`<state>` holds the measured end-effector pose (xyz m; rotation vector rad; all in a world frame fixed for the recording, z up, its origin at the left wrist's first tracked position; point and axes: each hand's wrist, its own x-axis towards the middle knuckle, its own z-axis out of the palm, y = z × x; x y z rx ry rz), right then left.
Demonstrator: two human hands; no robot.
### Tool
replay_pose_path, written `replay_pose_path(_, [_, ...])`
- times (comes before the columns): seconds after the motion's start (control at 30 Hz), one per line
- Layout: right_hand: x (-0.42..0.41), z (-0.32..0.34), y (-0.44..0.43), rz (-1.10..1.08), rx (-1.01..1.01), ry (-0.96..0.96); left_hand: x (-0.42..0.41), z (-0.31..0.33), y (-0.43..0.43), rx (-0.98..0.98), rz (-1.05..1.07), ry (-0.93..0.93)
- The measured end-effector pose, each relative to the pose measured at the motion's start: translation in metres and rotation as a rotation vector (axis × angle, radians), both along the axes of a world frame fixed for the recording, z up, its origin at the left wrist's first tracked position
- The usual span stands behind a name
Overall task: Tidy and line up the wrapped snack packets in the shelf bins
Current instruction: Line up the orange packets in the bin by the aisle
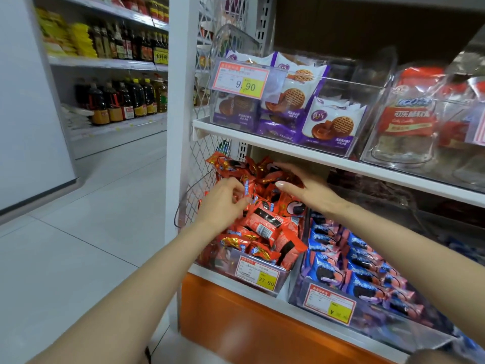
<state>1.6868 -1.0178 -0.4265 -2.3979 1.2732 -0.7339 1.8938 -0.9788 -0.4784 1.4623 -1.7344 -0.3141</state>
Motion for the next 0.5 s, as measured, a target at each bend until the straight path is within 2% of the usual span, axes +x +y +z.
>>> replay_pose_path(0.1, [0.018,0.006,-0.01,0.022,0.041,0.045,0.016,0.015,-0.031,-0.095,0.11,-0.138])
replay_pose_path(0.2, [0.033,0.011,-0.021,0.085,0.103,0.089,0.025,0.026,-0.065,-0.058,0.132,-0.379])
replay_pose_path(0.3, [0.033,0.009,-0.034,0.121,0.129,0.244,0.028,0.018,-0.091,0.001,0.103,-0.565])
replay_pose_path(0.37, [0.029,0.008,-0.036,0.129,0.101,0.296,0.027,0.013,-0.097,-0.023,0.139,-0.632])
replay_pose_path(0.5, [0.016,0.012,-0.026,0.118,0.033,0.162,0.029,0.02,-0.082,-0.156,0.23,-0.644])
